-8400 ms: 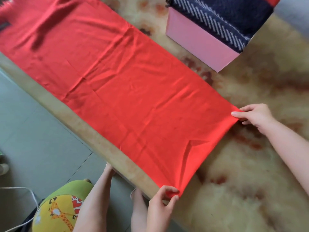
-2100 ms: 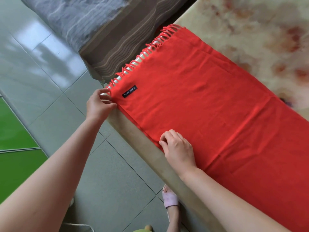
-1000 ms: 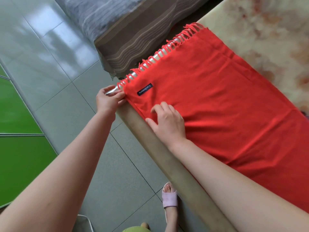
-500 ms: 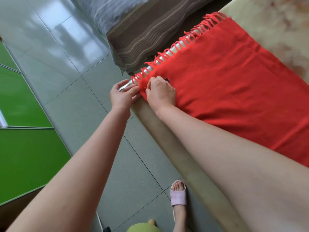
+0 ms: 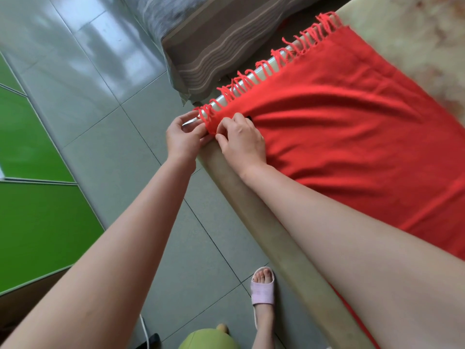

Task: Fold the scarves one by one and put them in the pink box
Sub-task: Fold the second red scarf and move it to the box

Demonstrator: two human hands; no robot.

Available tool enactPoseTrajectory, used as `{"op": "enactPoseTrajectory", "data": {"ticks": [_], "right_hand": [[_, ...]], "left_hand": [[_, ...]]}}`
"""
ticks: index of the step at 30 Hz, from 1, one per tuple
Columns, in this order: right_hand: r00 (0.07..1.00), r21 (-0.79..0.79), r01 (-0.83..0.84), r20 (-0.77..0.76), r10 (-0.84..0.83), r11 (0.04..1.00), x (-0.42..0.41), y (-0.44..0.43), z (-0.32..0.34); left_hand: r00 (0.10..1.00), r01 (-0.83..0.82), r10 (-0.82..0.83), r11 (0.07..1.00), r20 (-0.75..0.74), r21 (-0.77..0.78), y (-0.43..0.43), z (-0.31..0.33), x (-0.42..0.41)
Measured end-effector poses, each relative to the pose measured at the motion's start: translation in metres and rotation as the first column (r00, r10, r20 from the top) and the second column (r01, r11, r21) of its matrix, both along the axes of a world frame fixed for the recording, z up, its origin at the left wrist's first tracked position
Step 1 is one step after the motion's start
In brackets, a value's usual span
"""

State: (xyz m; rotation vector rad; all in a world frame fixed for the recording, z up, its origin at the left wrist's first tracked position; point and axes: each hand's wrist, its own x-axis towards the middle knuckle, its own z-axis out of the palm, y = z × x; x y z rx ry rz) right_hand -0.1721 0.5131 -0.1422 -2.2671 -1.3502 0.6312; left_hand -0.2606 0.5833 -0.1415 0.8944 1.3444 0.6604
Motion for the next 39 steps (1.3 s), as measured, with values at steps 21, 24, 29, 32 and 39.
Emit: {"op": "enactPoseTrajectory", "data": {"ticks": [21,24,29,32,39], "right_hand": [[0.989,0.036,0.15,0.002,-0.151,0.988,0.001,-0.141,0.008],[0.979,-0.063,0.19,0.085,-0.184,0.98,-0.003,-0.182,0.003],[0.965,-0.013,0.254,0.068,-0.253,0.967,-0.008,-0.186,-0.002],[0.93,0.017,0.367,-0.04,-0.366,0.93,-0.01,-0.18,0.003],[0.934,-0.01,0.357,0.016,-0.357,0.934,-0.007,-0.193,-0.002]], "left_hand": [[0.983,0.023,-0.01,0.997,-0.185,0.068,0.002,-0.002,0.005],[0.984,0.019,-0.007,0.998,-0.176,0.066,0.003,-0.003,0.004],[0.985,0.022,-0.009,0.997,-0.174,0.074,0.003,-0.003,0.004],[0.991,0.01,-0.003,0.998,-0.137,0.057,0.002,0.002,0.007],[0.994,0.0,0.006,0.999,-0.112,0.051,-0.001,0.003,0.008]]}}
